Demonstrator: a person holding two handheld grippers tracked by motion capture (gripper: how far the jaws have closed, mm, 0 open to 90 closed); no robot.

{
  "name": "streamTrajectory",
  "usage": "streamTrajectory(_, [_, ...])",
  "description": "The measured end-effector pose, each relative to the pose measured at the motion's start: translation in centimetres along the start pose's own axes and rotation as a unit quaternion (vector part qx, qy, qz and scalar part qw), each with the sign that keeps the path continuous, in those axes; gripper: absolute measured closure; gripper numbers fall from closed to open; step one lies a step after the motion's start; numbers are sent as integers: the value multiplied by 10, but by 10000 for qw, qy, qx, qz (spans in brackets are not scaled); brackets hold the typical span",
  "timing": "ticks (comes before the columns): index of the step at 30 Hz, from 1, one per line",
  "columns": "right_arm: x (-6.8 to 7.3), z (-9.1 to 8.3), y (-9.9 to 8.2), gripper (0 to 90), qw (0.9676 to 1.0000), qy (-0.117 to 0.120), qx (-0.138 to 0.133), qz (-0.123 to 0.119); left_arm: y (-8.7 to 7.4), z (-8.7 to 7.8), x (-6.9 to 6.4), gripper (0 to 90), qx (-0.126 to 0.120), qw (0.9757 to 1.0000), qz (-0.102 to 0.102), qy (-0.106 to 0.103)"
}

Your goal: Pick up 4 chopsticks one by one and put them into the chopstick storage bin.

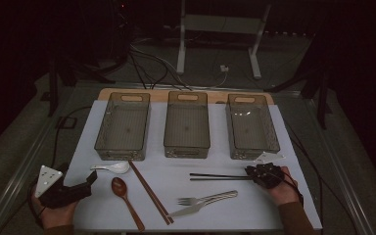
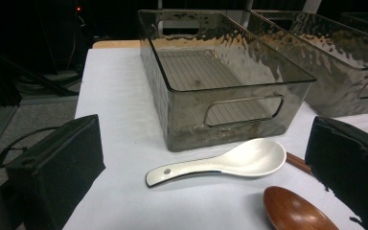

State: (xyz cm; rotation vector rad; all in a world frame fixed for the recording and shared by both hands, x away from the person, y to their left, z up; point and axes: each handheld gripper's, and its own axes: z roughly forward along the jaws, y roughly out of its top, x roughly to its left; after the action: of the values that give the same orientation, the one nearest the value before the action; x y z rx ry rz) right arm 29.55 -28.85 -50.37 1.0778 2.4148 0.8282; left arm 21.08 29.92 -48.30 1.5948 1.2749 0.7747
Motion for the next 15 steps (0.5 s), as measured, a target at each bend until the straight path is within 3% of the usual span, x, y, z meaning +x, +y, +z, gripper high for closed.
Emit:
streamTrajectory(3, [8, -7, 19, 600, 9984, 345, -336, -299, 0, 1, 0, 7, 7, 10000, -8, -11])
streamTrajectory(8, [15, -9, 39, 482, 9955, 677, -463, -479, 0, -1, 1, 7, -2, 10000, 3, -14])
streamTrajectory(15, [26, 3, 59, 387, 9912, 1035, -282, -780, -1, -1, 2, 7, 2, 10000, -2, -20])
